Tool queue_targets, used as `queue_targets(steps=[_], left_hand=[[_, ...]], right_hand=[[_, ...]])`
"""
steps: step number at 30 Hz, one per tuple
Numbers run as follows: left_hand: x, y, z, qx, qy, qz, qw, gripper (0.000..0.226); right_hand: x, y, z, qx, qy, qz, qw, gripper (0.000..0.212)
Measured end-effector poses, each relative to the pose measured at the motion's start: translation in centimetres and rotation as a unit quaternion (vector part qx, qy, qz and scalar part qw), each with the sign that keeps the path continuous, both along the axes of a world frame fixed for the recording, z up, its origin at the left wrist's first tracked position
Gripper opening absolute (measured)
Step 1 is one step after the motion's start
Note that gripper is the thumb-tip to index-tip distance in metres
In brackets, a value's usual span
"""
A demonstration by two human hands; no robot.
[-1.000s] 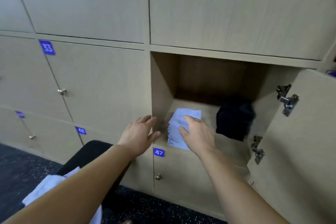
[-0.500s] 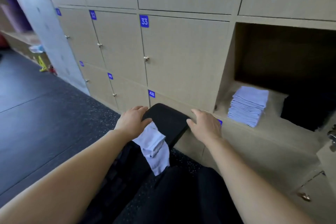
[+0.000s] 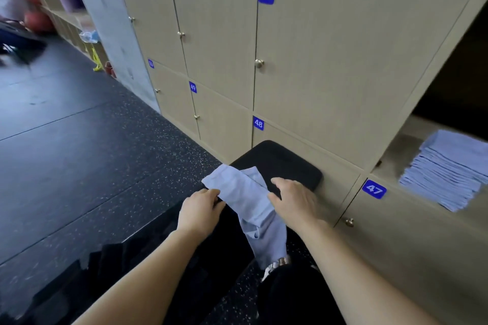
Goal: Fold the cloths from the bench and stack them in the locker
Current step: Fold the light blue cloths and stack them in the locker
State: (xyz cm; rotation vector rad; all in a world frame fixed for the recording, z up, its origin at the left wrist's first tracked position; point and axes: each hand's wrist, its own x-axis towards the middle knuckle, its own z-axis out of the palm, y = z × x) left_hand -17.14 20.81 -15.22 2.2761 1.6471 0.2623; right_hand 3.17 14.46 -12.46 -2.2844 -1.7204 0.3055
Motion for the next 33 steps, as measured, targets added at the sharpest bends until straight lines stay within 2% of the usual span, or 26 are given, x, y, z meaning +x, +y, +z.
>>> queue_targets(steps=[2, 8, 11, 14, 16, 20, 24, 27, 29, 33], left_hand=[[0.5, 0.8, -1.6, 0.002, 0.011, 0.02, 1.0, 0.028], [1.8, 2.8, -5.0, 0.006, 0.049, 0.072, 0.996, 0.031], [2.5, 3.3, -6.3, -0.004, 0.051, 0.093, 0.994, 0.034], [3.2, 3.5, -7.1, -0.01, 0.054, 0.111, 0.992, 0.038], [3.4, 3.6, -7.4, -0.006, 0.044, 0.129, 0.991, 0.037], [3.8, 3.7, -7.8, -0.01, 0.006, 0.162, 0.987, 0.027], [4.1, 3.6, -8.0, -0.012, -0.011, 0.18, 0.984, 0.023], [4.0, 3.5, -7.4, -0.003, -0.043, 0.188, 0.981, 0.022], [3.7, 3.5, -7.1, -0.011, -0.087, 0.206, 0.975, 0.02], [3.2, 3.4, -5.7, -0.031, -0.232, 0.234, 0.944, 0.019]], right_hand=[[-0.1, 1.6, -1.2, -0.009, -0.012, 0.008, 1.0, 0.016], [-0.5, 6.0, -4.9, -0.028, 0.028, 0.018, 0.999, 0.026], [-0.7, 7.9, -6.5, -0.031, 0.041, 0.019, 0.998, 0.02], [-0.8, 9.5, -7.8, -0.047, 0.054, 0.011, 0.997, 0.022], [-0.8, 10.4, -8.8, -0.054, 0.072, 0.003, 0.996, 0.019], [-0.8, 11.6, -10.2, -0.06, 0.08, -0.021, 0.995, 0.029], [-0.7, 12.1, -10.4, -0.052, 0.094, -0.043, 0.993, 0.013], [-0.8, 11.9, -9.9, -0.017, 0.132, -0.063, 0.989, 0.013], [-0.6, 11.7, -9.5, 0.012, 0.189, -0.08, 0.979, 0.018], [-0.1, 10.8, -7.1, 0.066, 0.349, -0.12, 0.927, 0.023]])
